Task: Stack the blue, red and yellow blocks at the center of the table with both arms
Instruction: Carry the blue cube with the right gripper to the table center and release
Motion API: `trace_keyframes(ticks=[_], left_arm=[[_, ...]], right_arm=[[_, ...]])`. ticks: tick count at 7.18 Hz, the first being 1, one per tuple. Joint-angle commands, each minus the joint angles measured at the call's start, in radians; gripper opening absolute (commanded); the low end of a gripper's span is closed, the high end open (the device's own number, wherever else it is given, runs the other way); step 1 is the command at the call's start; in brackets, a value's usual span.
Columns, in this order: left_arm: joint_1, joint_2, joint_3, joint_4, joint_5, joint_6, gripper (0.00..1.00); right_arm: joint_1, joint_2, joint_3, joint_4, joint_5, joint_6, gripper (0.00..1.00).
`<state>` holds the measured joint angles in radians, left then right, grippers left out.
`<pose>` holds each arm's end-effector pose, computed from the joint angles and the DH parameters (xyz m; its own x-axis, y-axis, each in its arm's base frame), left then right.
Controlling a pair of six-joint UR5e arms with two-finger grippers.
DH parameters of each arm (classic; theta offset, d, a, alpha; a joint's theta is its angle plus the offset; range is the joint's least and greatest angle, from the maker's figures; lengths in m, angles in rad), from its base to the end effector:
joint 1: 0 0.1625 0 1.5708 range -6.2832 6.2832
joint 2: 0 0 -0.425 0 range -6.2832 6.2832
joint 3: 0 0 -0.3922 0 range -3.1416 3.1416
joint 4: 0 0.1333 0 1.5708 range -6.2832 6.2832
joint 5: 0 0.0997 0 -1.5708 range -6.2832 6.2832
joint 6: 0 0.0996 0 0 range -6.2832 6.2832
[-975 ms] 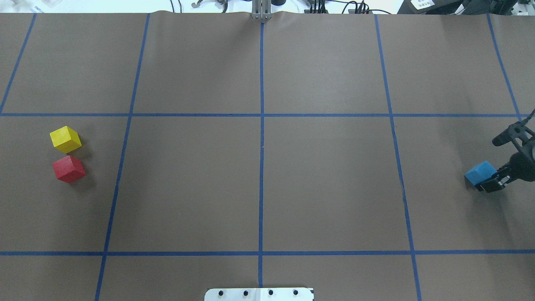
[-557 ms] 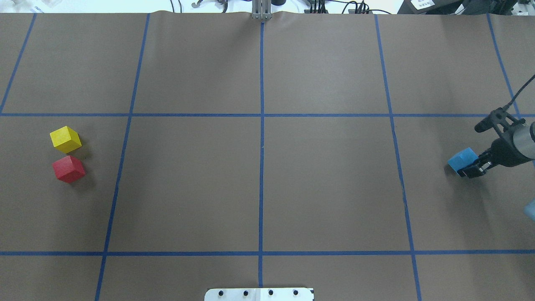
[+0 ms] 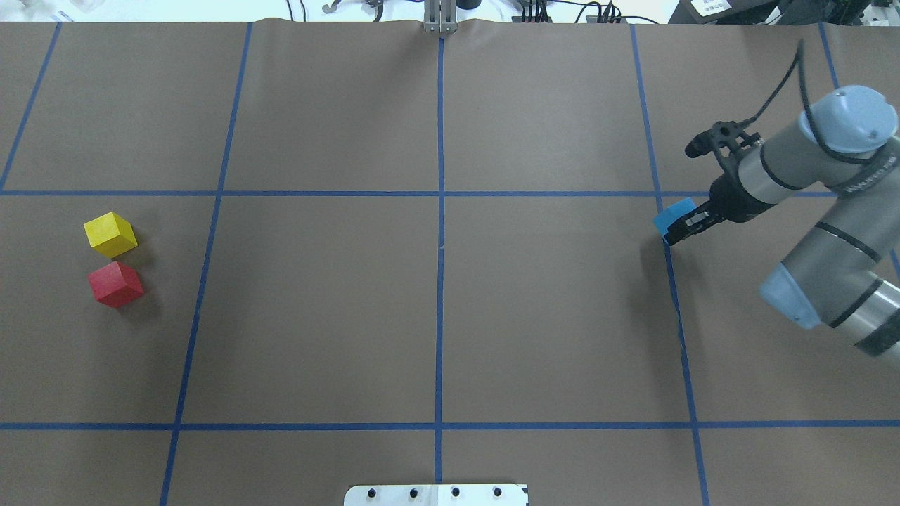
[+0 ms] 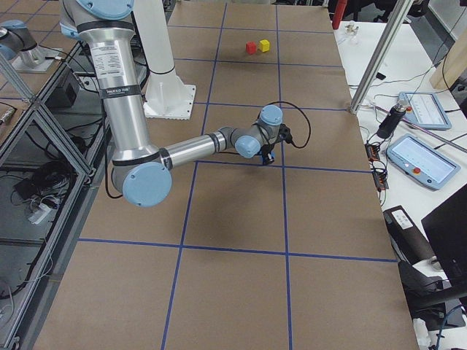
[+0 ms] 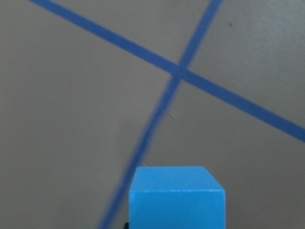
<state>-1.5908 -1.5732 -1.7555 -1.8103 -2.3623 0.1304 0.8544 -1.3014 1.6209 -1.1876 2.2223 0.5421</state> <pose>-0.0726 -0.5048 0.5370 0.7049 0.3962 -0.5883 -0.0741 0.8660 0.4945 -0.3474 -0.5100 0.4450 0.5518 -0.4036 0.7298 0.2526 0.9149 0.3149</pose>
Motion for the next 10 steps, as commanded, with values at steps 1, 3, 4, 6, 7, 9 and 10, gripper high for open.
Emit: trace_keyframes(ticks=[1, 3, 4, 6, 7, 9, 10], left_arm=[[0.000, -0.002, 0.004, 0.000, -0.002, 0.000, 1.00], [0.000, -0.004, 0.007, 0.000, 0.000, 0.000, 1.00], [0.000, -0.002, 0.010, 0.000, 0.000, 0.000, 1.00], [0.000, -0.002, 0.016, 0.000, 0.000, 0.000, 1.00], [0.000, -0.002, 0.017, 0.000, 0.000, 0.000, 1.00], [0.000, -0.001, 0.017, 0.000, -0.002, 0.001, 1.00], [0.000, 0.001, 0.016, 0.000, -0.002, 0.000, 1.00]], right_arm=[[-0.134, 0.272, -0.030, -0.239, -0.132, 0.248, 0.00], [-0.204, 0.516, -0.212, -0.265, -0.165, 0.446, 0.00], [-0.239, 0.599, -0.290, -0.265, -0.221, 0.503, 0.02], [-0.277, 0.668, -0.335, -0.265, -0.248, 0.583, 0.08], [-0.293, 0.669, -0.349, -0.264, -0.274, 0.585, 0.15], [-0.304, 0.659, -0.368, -0.264, -0.311, 0.581, 0.43], [-0.307, 0.657, -0.374, -0.262, -0.328, 0.579, 0.68]])
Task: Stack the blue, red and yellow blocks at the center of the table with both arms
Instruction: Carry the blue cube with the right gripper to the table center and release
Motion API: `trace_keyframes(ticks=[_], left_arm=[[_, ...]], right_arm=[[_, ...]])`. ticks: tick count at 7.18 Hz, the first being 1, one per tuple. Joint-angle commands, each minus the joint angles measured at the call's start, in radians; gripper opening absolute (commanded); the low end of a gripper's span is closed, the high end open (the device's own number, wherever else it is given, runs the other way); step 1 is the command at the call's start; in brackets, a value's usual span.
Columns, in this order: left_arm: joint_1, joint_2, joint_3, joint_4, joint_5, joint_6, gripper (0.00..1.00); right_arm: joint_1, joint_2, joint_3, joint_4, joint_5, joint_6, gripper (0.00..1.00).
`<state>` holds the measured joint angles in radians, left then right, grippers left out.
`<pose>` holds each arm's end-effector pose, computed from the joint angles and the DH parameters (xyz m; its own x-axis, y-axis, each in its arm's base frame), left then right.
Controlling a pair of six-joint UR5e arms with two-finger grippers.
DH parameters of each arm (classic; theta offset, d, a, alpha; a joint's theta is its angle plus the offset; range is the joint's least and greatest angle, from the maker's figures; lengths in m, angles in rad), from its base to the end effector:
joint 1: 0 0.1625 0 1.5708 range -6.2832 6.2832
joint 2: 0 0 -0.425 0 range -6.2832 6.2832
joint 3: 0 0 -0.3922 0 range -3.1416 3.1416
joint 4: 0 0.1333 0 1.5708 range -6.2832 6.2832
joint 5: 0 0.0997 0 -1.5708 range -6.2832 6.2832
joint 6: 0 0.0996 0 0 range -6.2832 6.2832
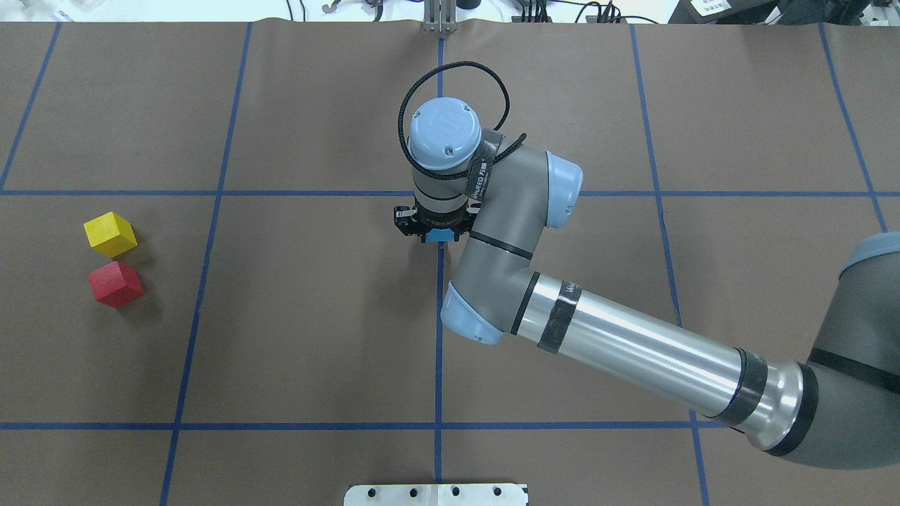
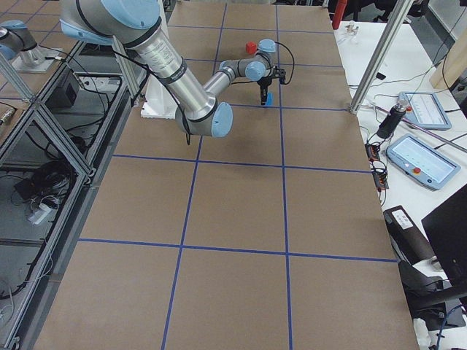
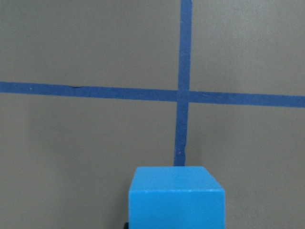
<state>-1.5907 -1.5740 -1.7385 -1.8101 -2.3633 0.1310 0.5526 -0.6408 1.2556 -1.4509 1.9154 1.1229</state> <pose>-0.0725 -0.5058 0.5452 0.7039 0.3874 -0.5953 -0.0743 0.8737 0.4807 -0.6268 -0.5036 0.1931 0.6998 -0.0474 0.7128 0.0020 0.9979 0.0644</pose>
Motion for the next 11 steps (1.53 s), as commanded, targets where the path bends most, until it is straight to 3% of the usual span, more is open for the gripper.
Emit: trace_keyframes(ticks=[1, 2, 4, 6, 7, 9, 11], left_arm=[[0.000, 0.002, -0.001, 0.000, -0.001, -0.001, 1.00], [0.000, 0.002, -0.001, 0.000, -0.001, -0.001, 1.00], [0.000, 0.002, -0.003, 0.000, -0.001, -0.001, 1.00], [0.000, -0.006, -0.007, -0.002, -0.004, -0.026, 1.00], [0.000, -0.012, -0.027, -0.008, -0.004, -0.159, 1.00], [0.046, -0.002, -0.012, -0.223, -0.004, -0.210, 1.00], [0.191, -0.008, -0.006, -0.235, 0.006, -0.343, 1.00]], right_arm=[[-0.019, -0.003, -0.008, 0.001, -0.051, -0.002, 0.88], [-0.029, -0.002, -0.008, 0.001, -0.079, 0.001, 0.98], [-0.028, 0.004, 0.004, 0.006, -0.081, 0.005, 0.99], [0.051, -0.002, 0.036, -0.002, -0.052, -0.038, 0.99], [0.143, -0.011, 0.041, -0.005, 0.055, -0.128, 0.99], [0.332, -0.089, 0.088, -0.003, 0.184, -0.379, 1.00], [0.539, -0.205, 0.116, -0.003, 0.314, -0.658, 1.00]])
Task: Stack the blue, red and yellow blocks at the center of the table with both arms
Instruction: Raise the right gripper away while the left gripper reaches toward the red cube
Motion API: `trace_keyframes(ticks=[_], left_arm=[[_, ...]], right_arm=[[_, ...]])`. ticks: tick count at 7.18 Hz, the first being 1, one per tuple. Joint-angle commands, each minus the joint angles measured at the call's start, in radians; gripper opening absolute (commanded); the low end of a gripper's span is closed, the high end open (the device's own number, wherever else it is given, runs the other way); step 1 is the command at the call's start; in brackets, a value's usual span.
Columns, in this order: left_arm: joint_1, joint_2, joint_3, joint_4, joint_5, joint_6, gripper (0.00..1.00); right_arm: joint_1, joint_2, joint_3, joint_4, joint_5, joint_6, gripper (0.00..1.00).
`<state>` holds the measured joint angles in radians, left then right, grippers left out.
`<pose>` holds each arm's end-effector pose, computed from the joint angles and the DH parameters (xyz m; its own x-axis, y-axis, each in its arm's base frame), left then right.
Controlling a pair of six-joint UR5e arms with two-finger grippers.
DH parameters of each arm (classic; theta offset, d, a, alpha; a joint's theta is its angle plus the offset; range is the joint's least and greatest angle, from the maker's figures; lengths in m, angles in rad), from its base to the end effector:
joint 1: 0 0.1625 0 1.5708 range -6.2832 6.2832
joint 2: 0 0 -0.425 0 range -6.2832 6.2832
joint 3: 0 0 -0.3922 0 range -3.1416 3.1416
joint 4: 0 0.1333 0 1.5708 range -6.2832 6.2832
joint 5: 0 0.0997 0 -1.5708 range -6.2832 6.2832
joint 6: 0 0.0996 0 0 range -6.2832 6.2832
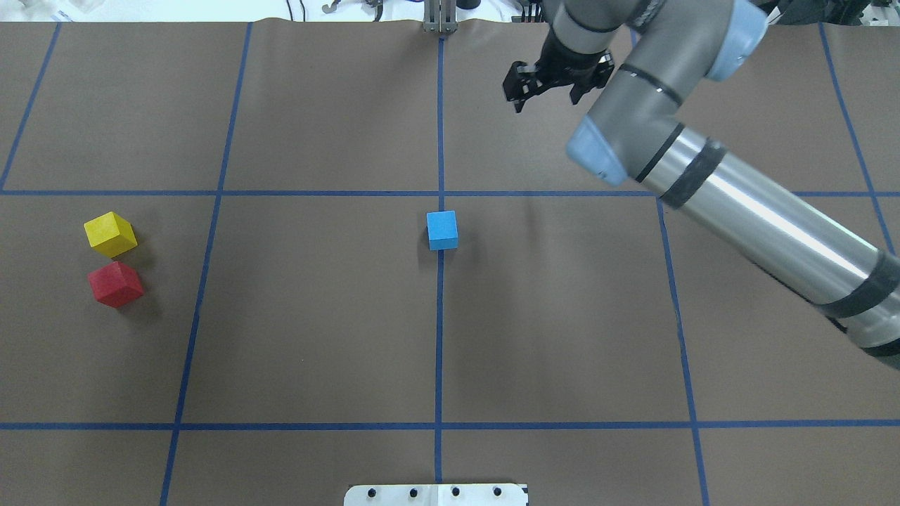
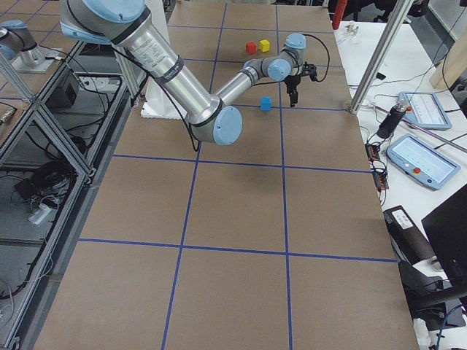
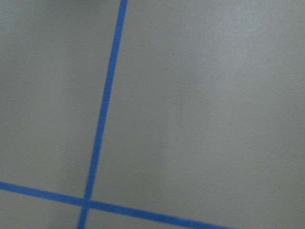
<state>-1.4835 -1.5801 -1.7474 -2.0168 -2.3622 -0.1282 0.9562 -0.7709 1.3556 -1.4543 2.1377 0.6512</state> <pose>-0.0176 -0.5147 0.5126 0.6671 0.3732 -0.6448 0.0151 0.8586 0.5125 -0.3743 -0.6688 0.2420 0.6563 -0.2336 0.7174 0.0538 0.9629 0.2644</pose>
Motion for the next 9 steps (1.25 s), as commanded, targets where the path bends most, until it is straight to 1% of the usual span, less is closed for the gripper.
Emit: trace_keyframes(ticks=[1, 2, 3, 4, 5, 6, 7, 9], left_arm=[[0.118, 0.000, 0.002, -0.030, 0.006, -0.144, 1.00], [0.167, 0.003, 0.000, -0.031, 0.011, -0.174, 1.00], [0.214, 0.006, -0.006, -0.052, 0.052, -0.201, 1.00], [0.292, 0.015, -0.009, -0.078, 0.108, -0.293, 1.00], [0.389, 0.014, -0.023, -0.082, 0.171, -0.494, 1.00], [0.493, 0.017, -0.046, -0.097, 0.273, -0.599, 1.00], [0.555, 0.029, -0.046, -0.102, 0.326, -0.631, 1.00], [0.592, 0.069, -0.047, -0.100, 0.328, -0.727, 1.00]], right_arm=[[0.220, -0.149, 0.037, 0.003, 0.105, -0.334, 1.00], [0.292, -0.204, 0.039, 0.003, 0.140, -0.449, 1.00], [0.352, -0.275, 0.052, 0.005, 0.175, -0.535, 1.00], [0.364, -0.366, 0.083, 0.011, 0.166, -0.665, 1.00], [0.389, -0.398, 0.085, 0.011, 0.160, -0.700, 1.00], [0.398, -0.422, 0.088, 0.012, 0.162, -0.702, 1.00], [0.398, -0.427, 0.088, 0.012, 0.162, -0.702, 1.00], [0.398, -0.433, 0.088, 0.012, 0.160, -0.702, 1.00]])
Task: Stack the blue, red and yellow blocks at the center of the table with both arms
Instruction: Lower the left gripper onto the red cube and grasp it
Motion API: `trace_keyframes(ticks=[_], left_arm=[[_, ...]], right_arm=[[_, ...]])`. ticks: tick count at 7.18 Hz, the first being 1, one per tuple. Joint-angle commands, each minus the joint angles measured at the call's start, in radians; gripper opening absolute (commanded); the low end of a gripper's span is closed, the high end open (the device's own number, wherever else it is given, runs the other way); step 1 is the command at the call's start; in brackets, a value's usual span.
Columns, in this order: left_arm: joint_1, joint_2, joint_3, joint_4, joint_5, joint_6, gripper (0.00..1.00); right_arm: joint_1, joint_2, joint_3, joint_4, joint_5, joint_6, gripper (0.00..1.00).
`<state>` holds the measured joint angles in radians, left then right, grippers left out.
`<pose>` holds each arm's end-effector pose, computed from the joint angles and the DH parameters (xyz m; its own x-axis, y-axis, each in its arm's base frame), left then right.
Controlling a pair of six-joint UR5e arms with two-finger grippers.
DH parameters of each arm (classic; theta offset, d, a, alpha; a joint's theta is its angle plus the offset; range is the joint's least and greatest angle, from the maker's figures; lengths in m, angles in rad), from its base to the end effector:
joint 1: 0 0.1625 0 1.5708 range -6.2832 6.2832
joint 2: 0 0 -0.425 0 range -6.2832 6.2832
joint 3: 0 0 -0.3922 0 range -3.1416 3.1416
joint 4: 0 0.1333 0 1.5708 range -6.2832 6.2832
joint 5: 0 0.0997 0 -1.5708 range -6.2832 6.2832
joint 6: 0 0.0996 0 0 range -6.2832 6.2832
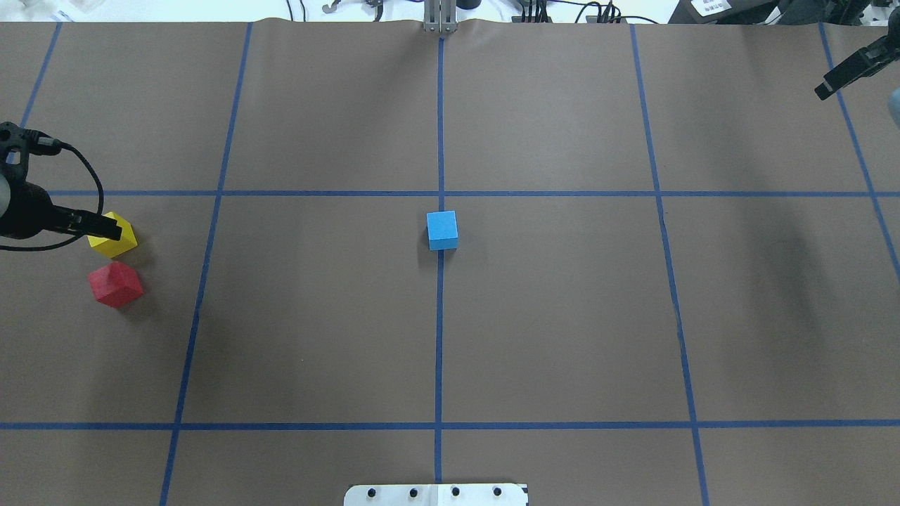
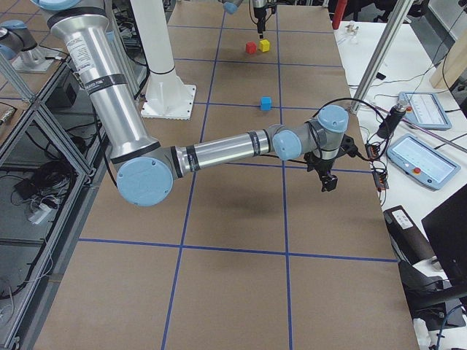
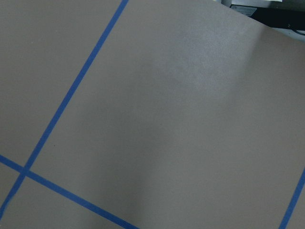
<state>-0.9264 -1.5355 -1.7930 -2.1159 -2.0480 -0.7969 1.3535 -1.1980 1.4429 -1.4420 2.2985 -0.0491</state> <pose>0.2326 -0.4553 0.5135 0.6870 0.1192 -0.7168 0.0637 0.9728 0.2228 -0.0758 -0.6543 0.4961 0.6661 -0.4422 0.6006 0.2337 0.8885 0.3950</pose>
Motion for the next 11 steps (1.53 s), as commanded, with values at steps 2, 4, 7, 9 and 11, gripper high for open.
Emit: trace_keyframes(ticks=[2, 4, 7, 9, 11], left_arm=[[0.081, 0.024, -0.008, 0.000, 0.016, -0.227, 1.00], [0.084, 0.040, -0.008, 0.005, 0.037, -0.269, 1.00], [0.119, 0.057, -0.006, 0.007, 0.040, -0.352, 1.00], [0.133, 0.049, -0.005, 0.007, 0.045, -0.378, 1.00], [0.147, 0.046, 0.017, 0.007, 0.069, -0.378, 1.00]], right_arm=[[-0.001, -0.009, 0.001, 0.002, -0.002, -0.001, 1.00], [-0.001, -0.009, 0.001, 0.002, -0.010, -0.001, 1.00], [-0.001, -0.009, 0.005, 0.003, -0.037, -0.001, 1.00], [-0.001, -0.009, 0.007, 0.003, -0.047, -0.001, 1.00], [-0.001, -0.009, 0.007, 0.003, -0.048, -0.001, 1.00]])
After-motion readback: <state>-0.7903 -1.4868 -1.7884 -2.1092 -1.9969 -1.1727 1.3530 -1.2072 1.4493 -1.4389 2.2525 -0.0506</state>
